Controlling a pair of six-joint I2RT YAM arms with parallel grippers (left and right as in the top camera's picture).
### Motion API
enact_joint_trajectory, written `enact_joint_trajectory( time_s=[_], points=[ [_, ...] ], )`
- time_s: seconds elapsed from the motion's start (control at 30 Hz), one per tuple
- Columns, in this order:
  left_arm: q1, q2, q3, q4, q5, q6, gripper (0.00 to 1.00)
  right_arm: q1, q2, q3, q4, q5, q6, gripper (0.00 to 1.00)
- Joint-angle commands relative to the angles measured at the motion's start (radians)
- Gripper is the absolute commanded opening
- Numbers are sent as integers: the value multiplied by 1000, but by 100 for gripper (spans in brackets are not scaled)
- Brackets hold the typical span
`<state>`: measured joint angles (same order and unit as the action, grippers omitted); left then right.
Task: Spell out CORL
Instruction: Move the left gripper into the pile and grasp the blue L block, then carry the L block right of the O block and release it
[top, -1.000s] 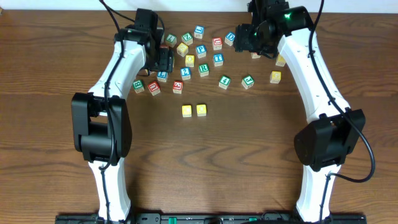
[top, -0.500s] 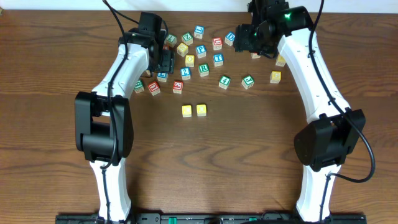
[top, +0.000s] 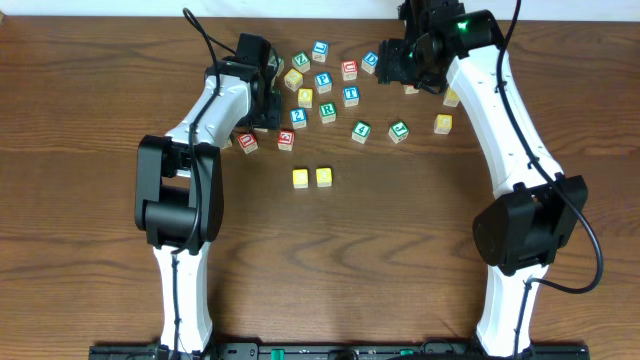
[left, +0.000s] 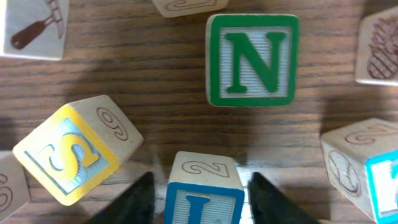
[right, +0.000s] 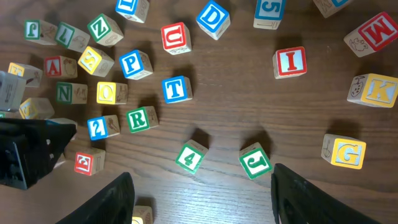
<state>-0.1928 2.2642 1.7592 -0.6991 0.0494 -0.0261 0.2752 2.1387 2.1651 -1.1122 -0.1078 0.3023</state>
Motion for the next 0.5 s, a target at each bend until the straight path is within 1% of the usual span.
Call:
enact_joint_trajectory(
  time_s=[0.0, 0.1, 0.3, 0.47],
  points=[
    [0, 3, -4, -1, -17, -2, 40, 2, 8, -3, -3, 4, -16, 66],
    [0, 3, -3, 1, -17, -2, 33, 2, 8, -3, -3, 5, -16, 66],
    [0, -14, 0, -2, -17, -5, 26, 2, 8, -3, -3, 5, -17, 66],
    [0, -73, 0, -3, -17, -5, 25, 1, 8, -3, -3, 5, -24, 66]
  ],
)
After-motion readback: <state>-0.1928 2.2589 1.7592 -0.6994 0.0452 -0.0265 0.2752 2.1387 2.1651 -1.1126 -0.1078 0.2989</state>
